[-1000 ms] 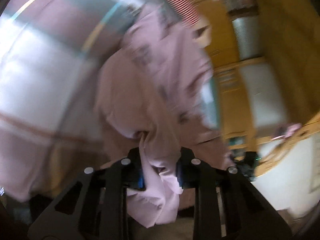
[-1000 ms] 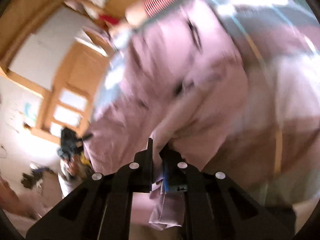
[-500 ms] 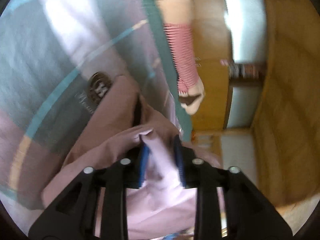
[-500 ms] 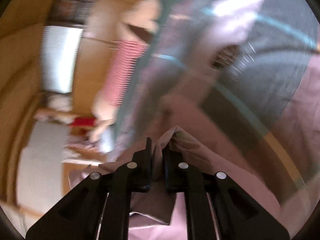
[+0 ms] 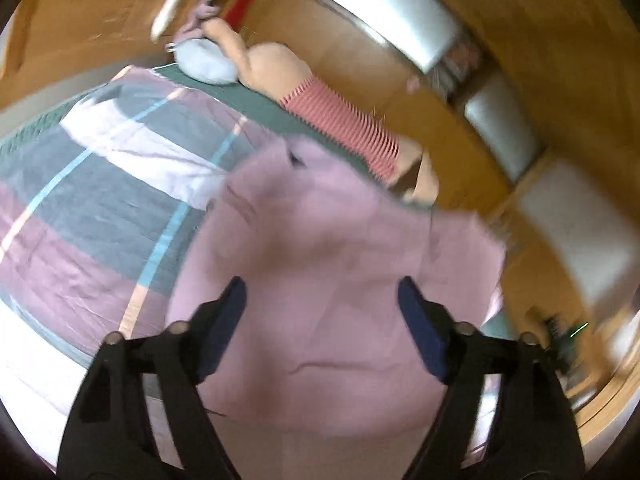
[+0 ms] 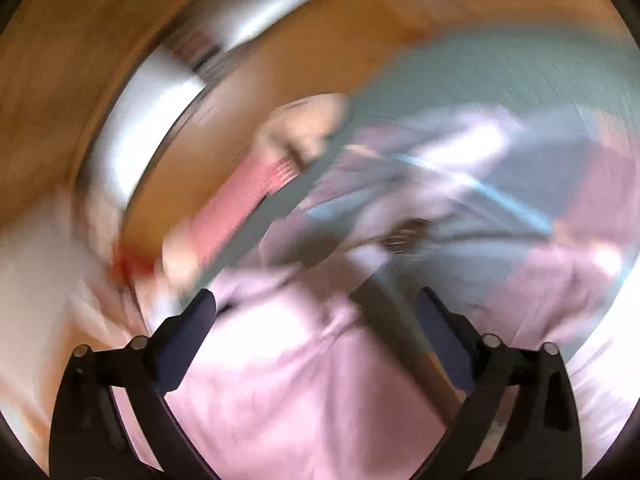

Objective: Fold large clothes
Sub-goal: 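Lower the folded jacket flat onto the bed and open both grippers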

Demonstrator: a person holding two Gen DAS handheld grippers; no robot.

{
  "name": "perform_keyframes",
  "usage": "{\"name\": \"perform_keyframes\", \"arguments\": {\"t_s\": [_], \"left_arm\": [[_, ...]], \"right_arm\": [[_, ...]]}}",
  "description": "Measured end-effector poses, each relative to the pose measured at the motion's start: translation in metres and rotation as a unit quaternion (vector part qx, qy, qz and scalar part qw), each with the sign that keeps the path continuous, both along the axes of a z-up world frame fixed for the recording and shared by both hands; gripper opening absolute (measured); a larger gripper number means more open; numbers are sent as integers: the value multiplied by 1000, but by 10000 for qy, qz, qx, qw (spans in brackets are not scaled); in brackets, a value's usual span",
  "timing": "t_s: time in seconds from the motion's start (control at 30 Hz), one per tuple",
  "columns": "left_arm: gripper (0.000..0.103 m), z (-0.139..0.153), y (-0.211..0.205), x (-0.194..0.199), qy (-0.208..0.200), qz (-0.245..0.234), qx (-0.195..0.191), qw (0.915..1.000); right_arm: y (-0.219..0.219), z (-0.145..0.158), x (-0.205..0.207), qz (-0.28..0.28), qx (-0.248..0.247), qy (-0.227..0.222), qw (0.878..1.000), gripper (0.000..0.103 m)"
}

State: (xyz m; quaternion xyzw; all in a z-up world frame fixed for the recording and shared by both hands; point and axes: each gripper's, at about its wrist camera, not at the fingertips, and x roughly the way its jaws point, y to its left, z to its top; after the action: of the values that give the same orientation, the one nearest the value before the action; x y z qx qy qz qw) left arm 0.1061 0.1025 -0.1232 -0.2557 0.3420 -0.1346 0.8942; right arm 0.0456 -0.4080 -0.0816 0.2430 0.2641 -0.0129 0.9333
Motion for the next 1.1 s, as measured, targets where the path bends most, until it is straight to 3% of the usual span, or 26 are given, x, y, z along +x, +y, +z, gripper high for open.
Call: {"name": "perform_keyframes", "arguments": {"t_s": [0.07, 0.13, 0.2, 0.27, 0.37, 0.47, 0.6, 0.7, 0.77, 0.83, 0.87, 0.9, 1.0, 1.1], "left_arm": [[61, -10, -17, 4, 129, -76, 247, 9996], [56, -21, -36, 9, 274, -236, 621, 9974], [51, -31, -46, 13, 422, -294, 1011, 9935], [51, -44, -45, 18, 640, -286, 1046, 9920], [52, -54, -32, 22, 825, -131, 735, 9938], [52, -55, -35, 23, 862, -109, 1016, 9910], [56, -52, -44, 21, 797, -118, 1323, 9879], [56, -55, -39, 27, 962, -82, 1192, 9882], [57, -58, -32, 29, 1169, -11, 938, 9887], [57, -63, -19, 29, 1393, 89, 592, 9884], [58, -67, -12, 29, 1500, 134, 369, 9879], [59, -72, -2, 29, 1641, 206, 14, 9862], [60, -83, 15, 28, 1865, 394, -493, 9804], [61, -83, 17, 27, 1872, 423, -556, 9798]], "right_arm": [[76, 8, 1, 780, -900, 49, 9929, 81], [153, 0, 6, 1547, -1580, 154, 9751, 69], [215, -11, 18, 2132, -2037, 316, 9550, 66], [254, -27, 41, 2141, -2536, 493, 9420, 66], [260, -56, 103, 1796, -2614, 1055, 9425, 66], [240, -85, 177, 1378, -2277, 1505, 9521, 65], [254, -95, 205, 1012, -2514, 1635, 9486, 68], [263, -93, 203, 941, -2877, 1688, 9380, 69], [259, -78, 191, 876, -2763, 1431, 9463, 69], [260, -48, 158, 959, -2434, 606, 9633, 69], [268, -36, 147, 1084, -2391, 330, 9644, 69], [276, -32, 147, 1207, -2401, 275, 9628, 69], [310, -16, 142, 1646, -2599, 124, 9514, 69], [343, 2, 123, 1243, -3020, -613, 9432, 69]]}}
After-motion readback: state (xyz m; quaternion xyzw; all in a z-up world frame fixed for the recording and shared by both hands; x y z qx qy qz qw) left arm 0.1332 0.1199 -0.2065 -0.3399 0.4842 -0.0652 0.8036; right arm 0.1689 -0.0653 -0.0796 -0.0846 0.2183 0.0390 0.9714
